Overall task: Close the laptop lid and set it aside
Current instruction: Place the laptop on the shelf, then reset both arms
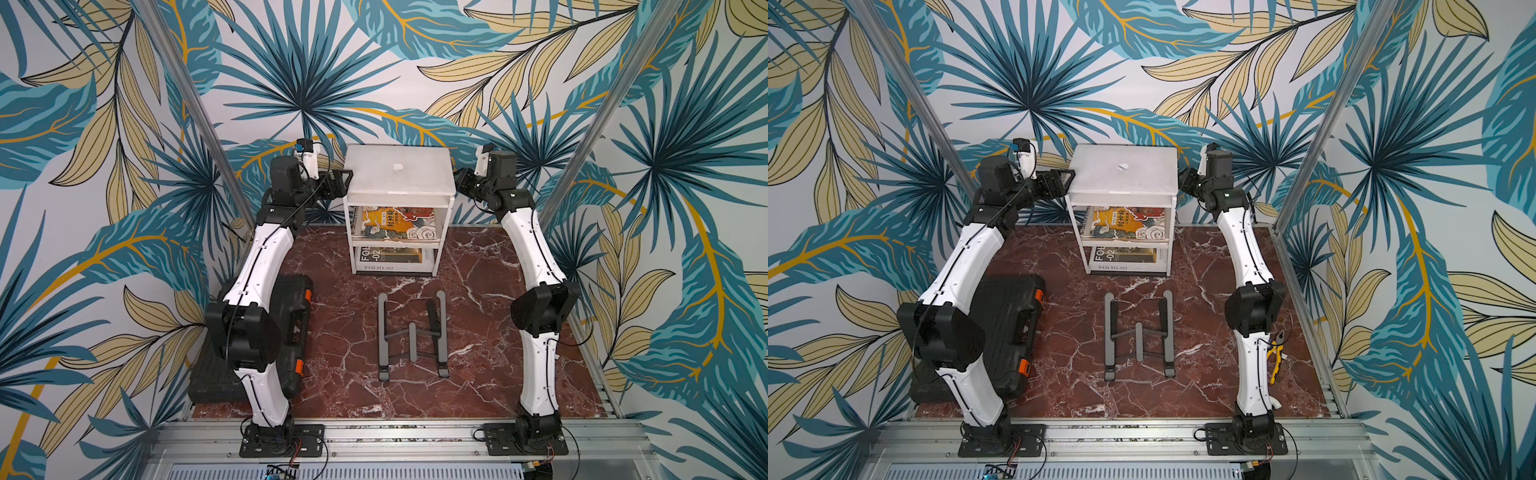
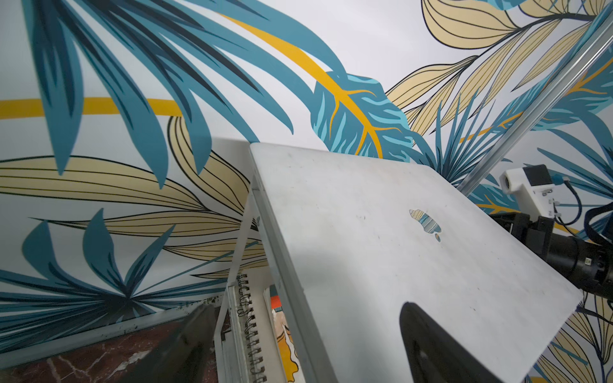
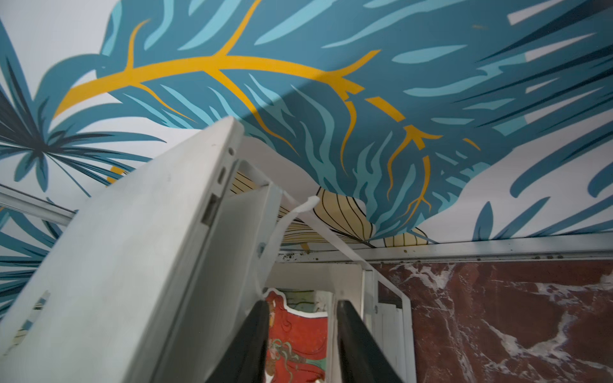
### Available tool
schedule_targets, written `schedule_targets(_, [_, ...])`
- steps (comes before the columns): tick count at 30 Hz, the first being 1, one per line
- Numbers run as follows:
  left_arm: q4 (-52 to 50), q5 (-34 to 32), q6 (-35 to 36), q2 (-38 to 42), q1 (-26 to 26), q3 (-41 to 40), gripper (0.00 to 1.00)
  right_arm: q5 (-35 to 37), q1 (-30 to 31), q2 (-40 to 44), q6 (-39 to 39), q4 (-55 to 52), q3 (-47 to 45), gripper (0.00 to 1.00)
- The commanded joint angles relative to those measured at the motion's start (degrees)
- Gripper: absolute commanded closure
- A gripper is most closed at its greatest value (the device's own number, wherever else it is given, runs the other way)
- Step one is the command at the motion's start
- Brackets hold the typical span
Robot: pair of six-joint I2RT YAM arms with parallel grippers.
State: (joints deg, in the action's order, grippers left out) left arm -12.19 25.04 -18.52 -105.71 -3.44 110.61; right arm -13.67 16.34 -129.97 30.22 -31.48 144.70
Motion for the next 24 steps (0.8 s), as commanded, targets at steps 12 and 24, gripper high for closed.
schedule_targets(12, [4.72,-7.67,9.84,23.49,3.05,-18.29,0.0,8.67,-2.1,28.81,-7.67,-1.17,-30.65,0.35])
schedule_targets(24, [26.09,-29.37,15.17,57.39,3.03,-72.68,0.0,28.93,-2.19,64.79,-25.89,24.77,-87.73,0.01])
